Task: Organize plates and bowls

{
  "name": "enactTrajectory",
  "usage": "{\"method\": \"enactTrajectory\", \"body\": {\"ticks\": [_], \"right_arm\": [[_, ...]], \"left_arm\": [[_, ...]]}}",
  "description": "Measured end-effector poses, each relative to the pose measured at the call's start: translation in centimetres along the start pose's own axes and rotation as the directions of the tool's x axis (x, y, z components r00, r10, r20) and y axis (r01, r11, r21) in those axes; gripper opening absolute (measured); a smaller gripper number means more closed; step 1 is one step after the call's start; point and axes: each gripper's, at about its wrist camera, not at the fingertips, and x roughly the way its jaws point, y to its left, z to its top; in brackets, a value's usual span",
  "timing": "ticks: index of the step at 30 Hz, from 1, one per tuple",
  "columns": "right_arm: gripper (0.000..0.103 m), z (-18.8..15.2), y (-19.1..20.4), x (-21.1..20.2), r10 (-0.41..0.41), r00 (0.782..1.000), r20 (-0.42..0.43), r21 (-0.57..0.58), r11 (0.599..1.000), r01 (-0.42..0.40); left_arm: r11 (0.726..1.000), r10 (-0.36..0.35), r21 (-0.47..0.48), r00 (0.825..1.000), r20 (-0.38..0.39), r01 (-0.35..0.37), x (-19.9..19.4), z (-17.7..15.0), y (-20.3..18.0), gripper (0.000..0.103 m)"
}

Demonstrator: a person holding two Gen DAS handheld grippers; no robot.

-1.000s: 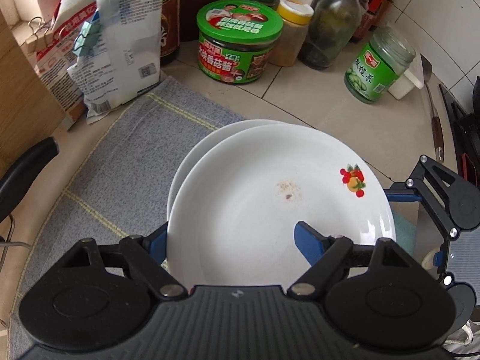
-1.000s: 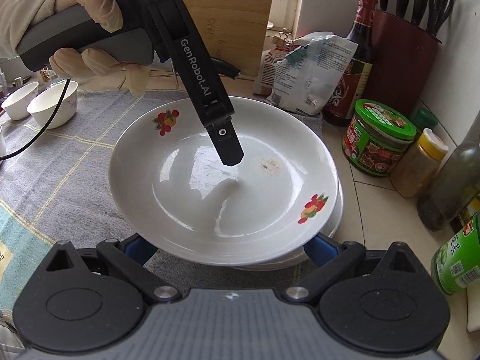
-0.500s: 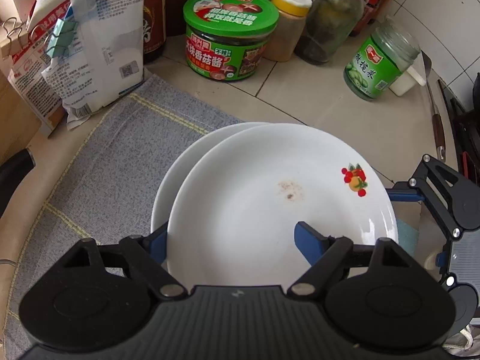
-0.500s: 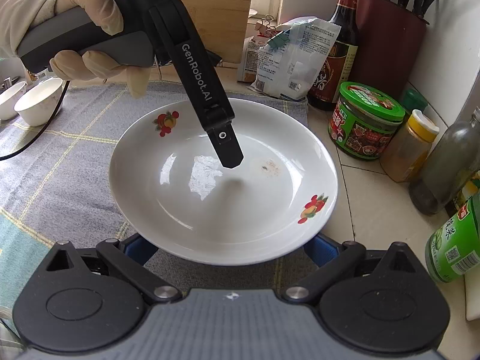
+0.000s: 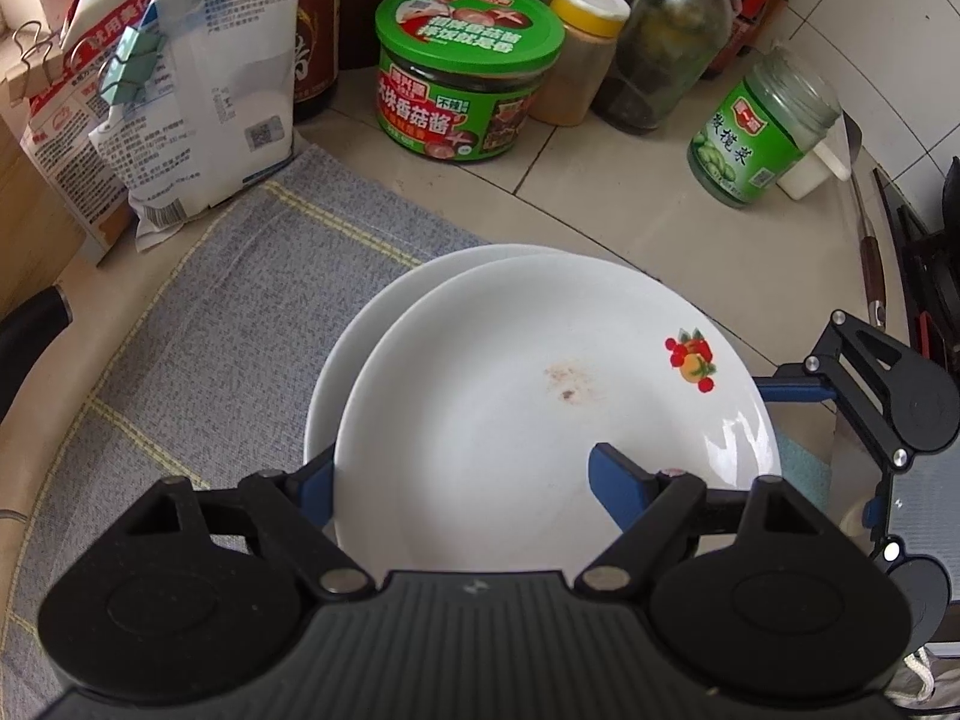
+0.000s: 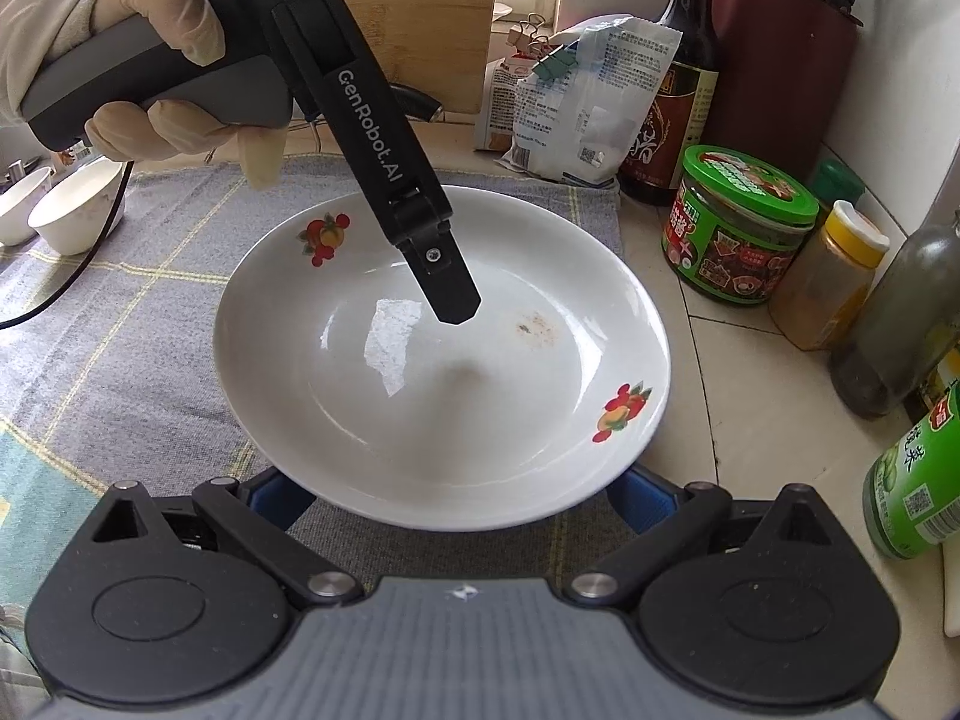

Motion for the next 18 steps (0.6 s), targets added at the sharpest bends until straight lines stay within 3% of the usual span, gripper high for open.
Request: {"method": "enactTrajectory", "body": {"ticks": [18], "right_arm": [[0.103,0.20,-0.16,0.03,0.007,1.000,-0.023,0.019,1.000,-0.007]], "left_arm": [[1.000,0.021,-0.023,0.999,-0.025,-0.021,-0.04,0.35,-0.33,0.085]]}}
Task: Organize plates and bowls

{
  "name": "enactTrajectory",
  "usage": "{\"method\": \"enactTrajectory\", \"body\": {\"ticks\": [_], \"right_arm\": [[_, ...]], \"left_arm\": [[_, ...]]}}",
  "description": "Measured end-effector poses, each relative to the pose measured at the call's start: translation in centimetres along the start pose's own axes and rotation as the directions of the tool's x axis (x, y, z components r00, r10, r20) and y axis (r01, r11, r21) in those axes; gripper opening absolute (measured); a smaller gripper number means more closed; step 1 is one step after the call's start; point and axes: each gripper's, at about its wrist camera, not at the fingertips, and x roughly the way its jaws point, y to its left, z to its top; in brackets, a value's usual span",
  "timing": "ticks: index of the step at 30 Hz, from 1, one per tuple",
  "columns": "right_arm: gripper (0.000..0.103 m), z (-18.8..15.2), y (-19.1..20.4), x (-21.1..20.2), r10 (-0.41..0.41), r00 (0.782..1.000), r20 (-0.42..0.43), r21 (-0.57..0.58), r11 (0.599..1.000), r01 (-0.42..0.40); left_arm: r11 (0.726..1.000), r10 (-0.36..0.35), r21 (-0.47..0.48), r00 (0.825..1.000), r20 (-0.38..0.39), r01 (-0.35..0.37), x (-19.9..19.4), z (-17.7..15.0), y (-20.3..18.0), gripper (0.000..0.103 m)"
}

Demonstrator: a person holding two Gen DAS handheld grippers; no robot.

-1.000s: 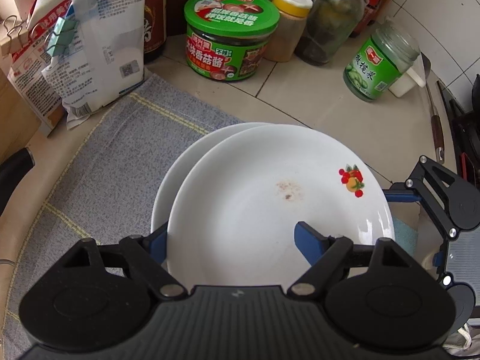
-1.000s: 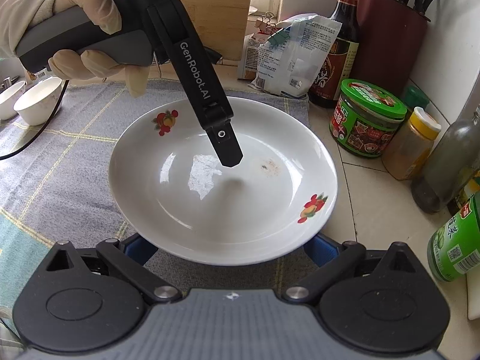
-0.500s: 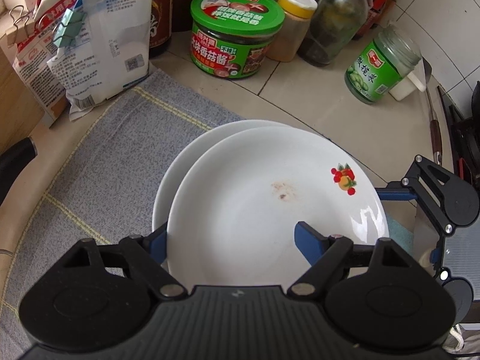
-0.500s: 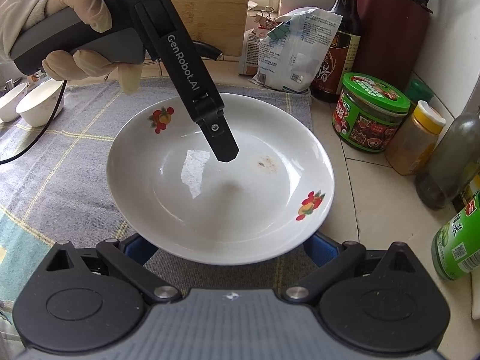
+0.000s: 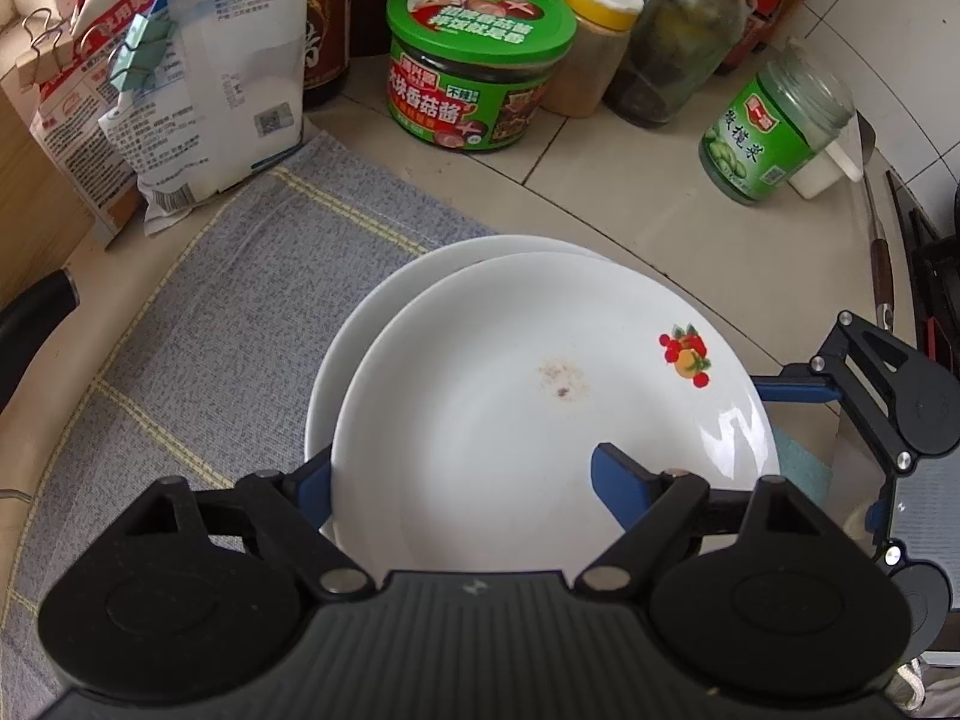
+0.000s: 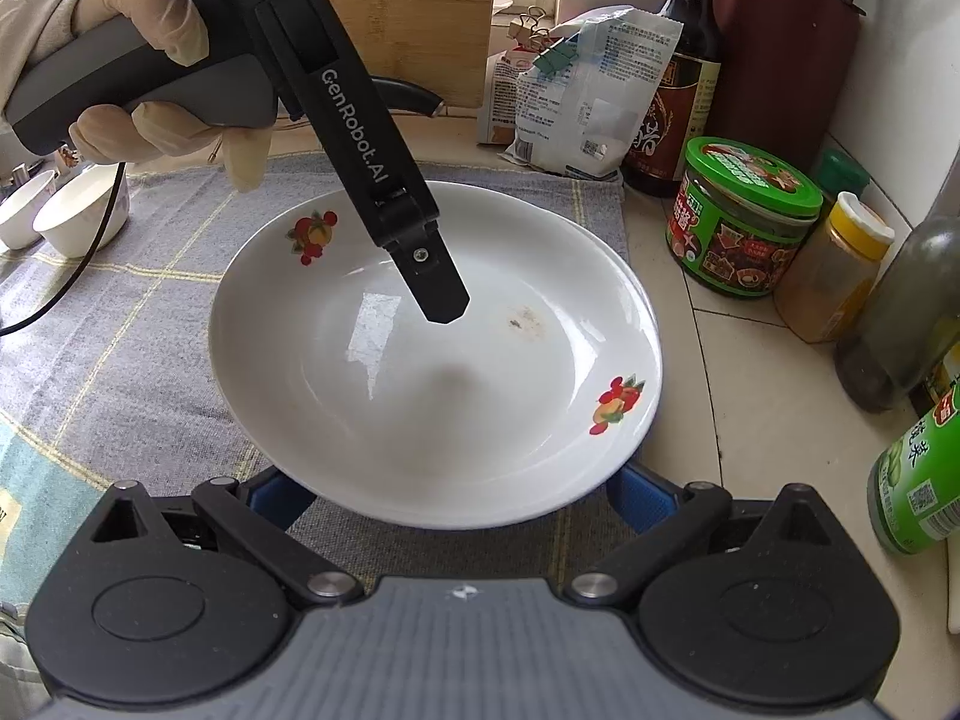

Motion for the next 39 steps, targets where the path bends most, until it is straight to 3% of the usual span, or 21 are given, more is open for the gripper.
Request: {"method": "enactTrajectory", "body": {"ticks": [30,39], "right_arm": [[0.103,1.0,0.2,0.5,-0.058,0.993,-0.106,0.003,0.998,0.059],[0.103,0.6,0.0,0.0,-0.048,0.996,-0.074,0.016,0.999,0.050]], "left_arm": [[0.997,-0.070,-0.036,0.997,0.043,0.072,1.1,1.2,0.5,0.089],[0.994,-0.087,-0.061,0.995,0.058,0.091,0.8,1.0,0.8,0.089]]}}
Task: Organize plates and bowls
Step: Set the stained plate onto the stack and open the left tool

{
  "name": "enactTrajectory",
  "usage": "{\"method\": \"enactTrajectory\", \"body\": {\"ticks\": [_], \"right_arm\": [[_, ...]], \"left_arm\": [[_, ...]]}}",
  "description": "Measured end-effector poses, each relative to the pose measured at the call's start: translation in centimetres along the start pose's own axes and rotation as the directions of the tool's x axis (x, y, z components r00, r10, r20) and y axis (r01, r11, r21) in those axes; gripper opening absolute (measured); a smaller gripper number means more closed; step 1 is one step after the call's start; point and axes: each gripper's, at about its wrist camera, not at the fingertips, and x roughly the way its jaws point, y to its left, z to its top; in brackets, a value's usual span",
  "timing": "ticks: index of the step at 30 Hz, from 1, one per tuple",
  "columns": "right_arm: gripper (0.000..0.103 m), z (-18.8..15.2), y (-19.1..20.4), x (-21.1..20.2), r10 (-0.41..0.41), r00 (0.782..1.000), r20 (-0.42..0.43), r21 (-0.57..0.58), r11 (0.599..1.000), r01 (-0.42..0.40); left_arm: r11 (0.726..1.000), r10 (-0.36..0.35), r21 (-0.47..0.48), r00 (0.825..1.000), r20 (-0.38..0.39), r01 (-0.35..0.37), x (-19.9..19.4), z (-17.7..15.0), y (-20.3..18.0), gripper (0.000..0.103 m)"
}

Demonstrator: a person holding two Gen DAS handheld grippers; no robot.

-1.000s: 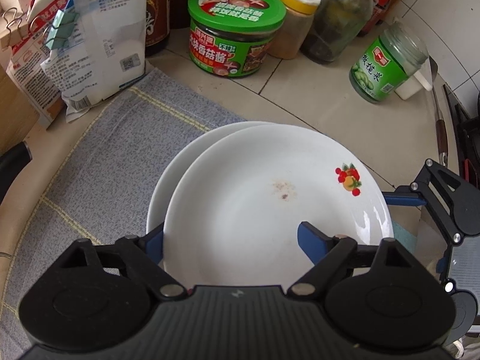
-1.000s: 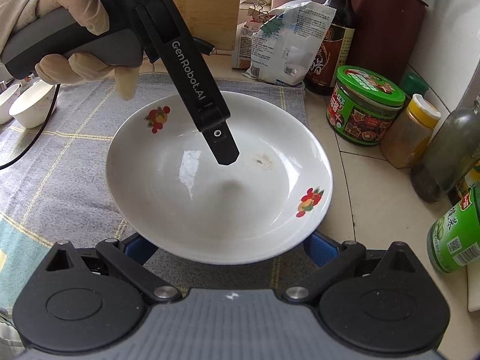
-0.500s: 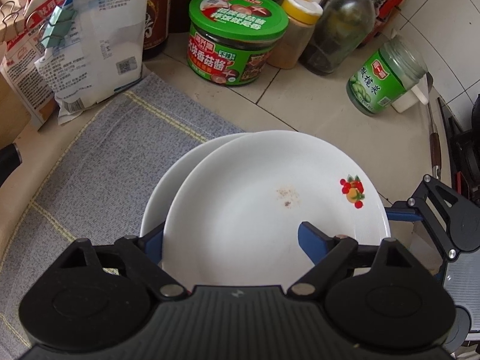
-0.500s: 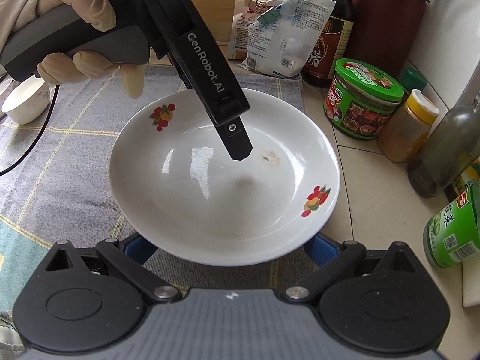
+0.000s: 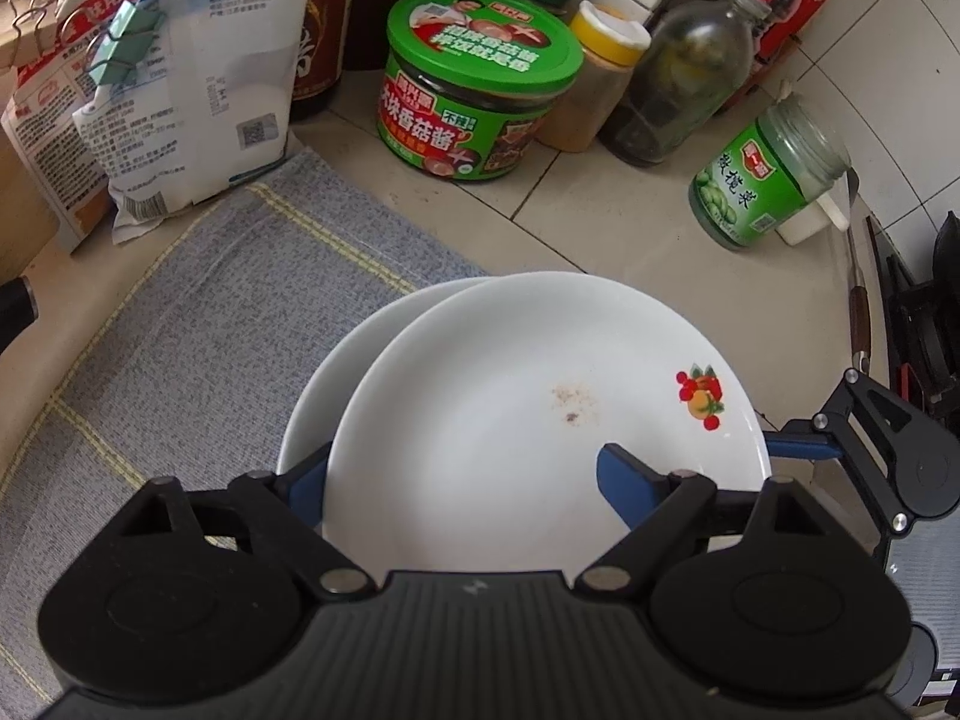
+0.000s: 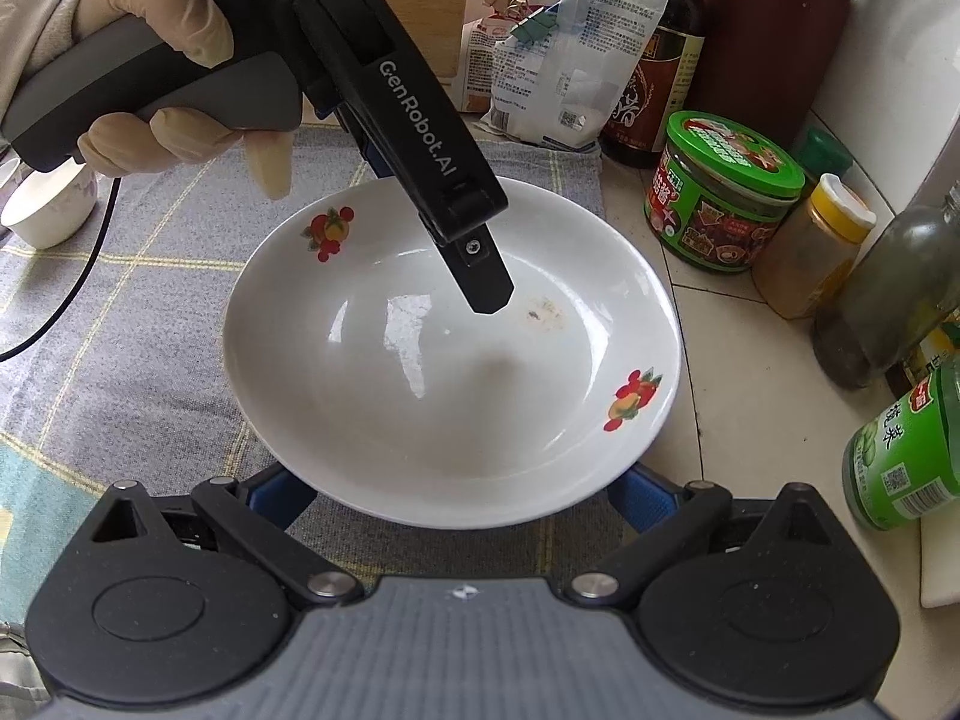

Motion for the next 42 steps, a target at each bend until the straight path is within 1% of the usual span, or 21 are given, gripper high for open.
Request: {"method": "enactTrajectory", "body": {"ticks": [4,11,15,24,28,31,37,39,42], "right_arm": [[0.103,0.0,0.0,0.1,0.014,1.000,0.006,0.010,1.000,-0.014],[0.103,0.5,-0.1,1.0,0.042,0.999,-0.018,0.017,0.999,-0.042],[0.103,0.7,-0.4,1.2,0.069,0.997,-0.033,0.022,0.997,-0.068],[0.103,1.0,-0.5,1.2,0.091,0.994,-0.054,-0.002,0.996,-0.091],[0.103,0.9,-0.3,1.1,0.087,0.995,-0.055,-0.012,0.996,-0.088],[0.103,0.9,-0.4,1.0,0.100,0.994,-0.052,-0.005,0.995,-0.100],[0.103,0.5,-0.2,0.5,0.102,0.994,-0.032,0.005,0.995,-0.102],[0.103,0.5,0.1,0.4,0.089,0.996,-0.025,0.002,0.996,-0.089],[0.103,0.5,0.3,0.2,0.084,0.996,-0.015,-0.006,0.996,-0.084]], "left_arm": [[1.000,0.003,-0.011,1.000,0.006,-0.003,-0.5,-0.1,0.1,0.088],[1.000,0.019,-0.025,1.000,-0.006,-0.019,-1.7,-0.5,0.2,0.088],[0.999,0.041,-0.024,0.999,-0.018,-0.042,-1.9,-0.6,0.0,0.088],[0.997,0.048,-0.053,0.998,-0.037,-0.050,-2.2,-0.8,0.3,0.089],[0.996,0.052,-0.063,0.998,-0.039,-0.055,-2.3,-0.8,0.3,0.089],[0.996,0.058,-0.068,0.997,-0.041,-0.061,-2.4,-0.9,0.2,0.090],[0.995,0.061,-0.074,0.997,-0.042,-0.064,-2.5,-0.9,0.3,0.090],[0.995,0.072,-0.073,0.996,-0.044,-0.075,-2.6,-0.9,0.2,0.090],[0.989,0.134,-0.060,0.989,-0.069,-0.139,-2.4,-1.0,0.1,0.090]]}}
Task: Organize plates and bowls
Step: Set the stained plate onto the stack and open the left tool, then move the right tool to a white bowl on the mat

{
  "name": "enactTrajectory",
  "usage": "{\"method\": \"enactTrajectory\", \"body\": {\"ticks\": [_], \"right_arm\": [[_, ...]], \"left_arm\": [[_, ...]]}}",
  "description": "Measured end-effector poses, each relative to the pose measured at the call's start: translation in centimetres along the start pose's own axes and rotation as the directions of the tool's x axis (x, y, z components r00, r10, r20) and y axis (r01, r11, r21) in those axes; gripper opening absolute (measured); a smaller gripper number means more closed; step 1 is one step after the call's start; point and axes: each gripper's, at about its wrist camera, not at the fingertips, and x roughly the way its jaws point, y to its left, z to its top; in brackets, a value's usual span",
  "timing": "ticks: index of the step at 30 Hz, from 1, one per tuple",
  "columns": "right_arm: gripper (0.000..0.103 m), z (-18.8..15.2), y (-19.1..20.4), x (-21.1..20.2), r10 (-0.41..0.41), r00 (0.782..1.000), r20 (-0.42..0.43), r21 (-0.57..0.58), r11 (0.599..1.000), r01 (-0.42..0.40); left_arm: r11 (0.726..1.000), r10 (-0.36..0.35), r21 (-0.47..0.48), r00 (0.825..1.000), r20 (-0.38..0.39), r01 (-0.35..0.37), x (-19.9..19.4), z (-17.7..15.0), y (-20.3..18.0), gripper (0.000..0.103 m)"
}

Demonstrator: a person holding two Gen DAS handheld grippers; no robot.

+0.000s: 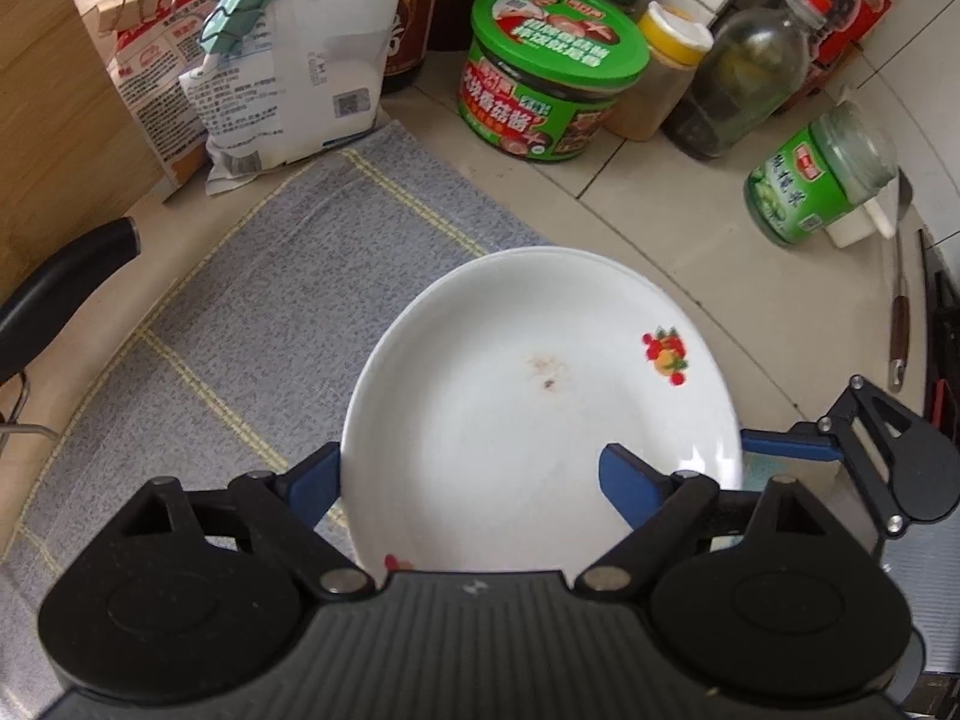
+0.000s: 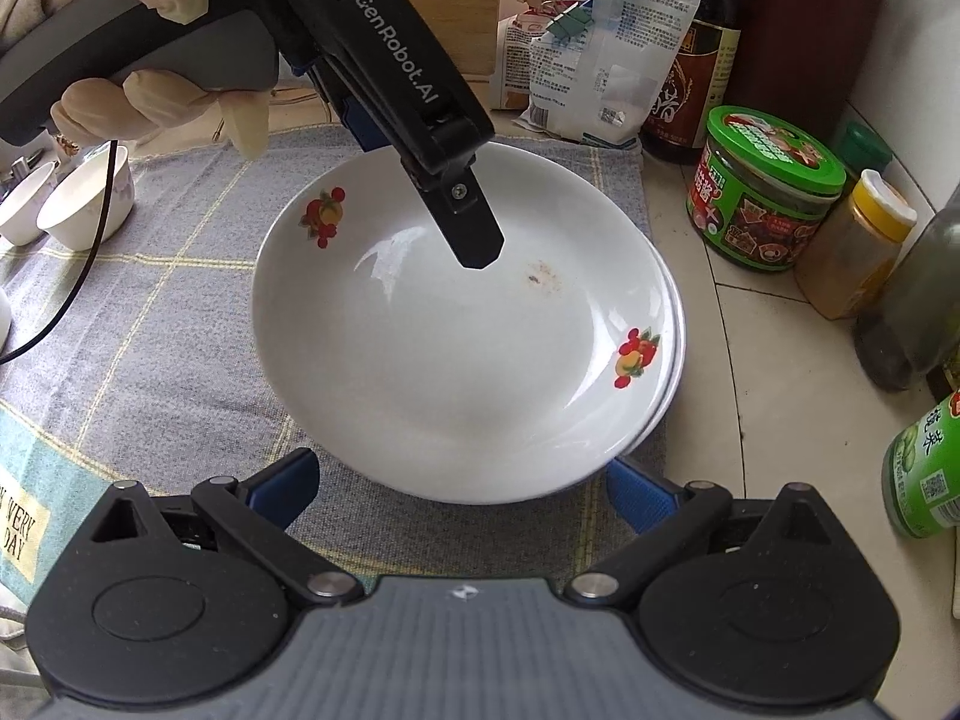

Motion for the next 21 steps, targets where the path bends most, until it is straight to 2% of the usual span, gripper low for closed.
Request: {"method": "enactTrajectory", "body": {"ticks": [2,6,10,12,14,16,19,21], "right_arm": [[0.103,0.0,-0.1,0.1,-0.015,1.000,0.002,0.007,1.000,0.015],[0.103,0.0,-0.6,0.1,0.006,1.000,0.015,0.037,0.999,-0.006],[0.103,-0.2,-0.4,-0.3,-0.021,0.999,0.030,0.026,0.999,0.021],[0.103,-0.4,-0.2,-0.5,-0.050,0.998,0.035,0.015,0.999,0.049],[0.103,-0.6,0.0,-1.0,-0.077,0.996,0.045,0.006,0.997,0.077],[0.103,-1.0,0.1,-1.9,-0.092,0.993,0.074,-0.004,0.996,0.093],[0.103,-1.1,0.2,-3.3,-0.112,0.985,0.132,-0.014,0.993,0.115],[0.103,-1.0,0.4,-4.1,-0.117,0.979,0.168,-0.024,0.992,0.123]], "left_arm": [[1.000,-0.021,-0.004,1.000,-0.003,0.021,0.0,-0.2,0.1,0.091],[1.000,-0.004,0.004,1.000,0.016,0.004,-0.1,-0.3,-0.1,0.091],[0.999,0.025,0.037,0.995,0.098,-0.029,-1.0,-1.1,-0.8,0.091],[0.996,0.051,0.059,0.985,0.167,-0.062,-1.7,-1.9,-1.3,0.091],[0.992,0.085,0.071,0.963,0.257,-0.107,-2.6,-2.9,-2.0,0.091],[0.986,0.116,0.072,0.931,0.345,-0.149,-3.7,-4.0,-2.6,0.092],[0.976,0.169,0.043,0.862,0.479,-0.215,-5.9,-6.4,-3.5,0.094],[0.967,0.217,-0.003,0.814,0.539,-0.255,-7.1,-8.2,-4.0,0.099]]}}
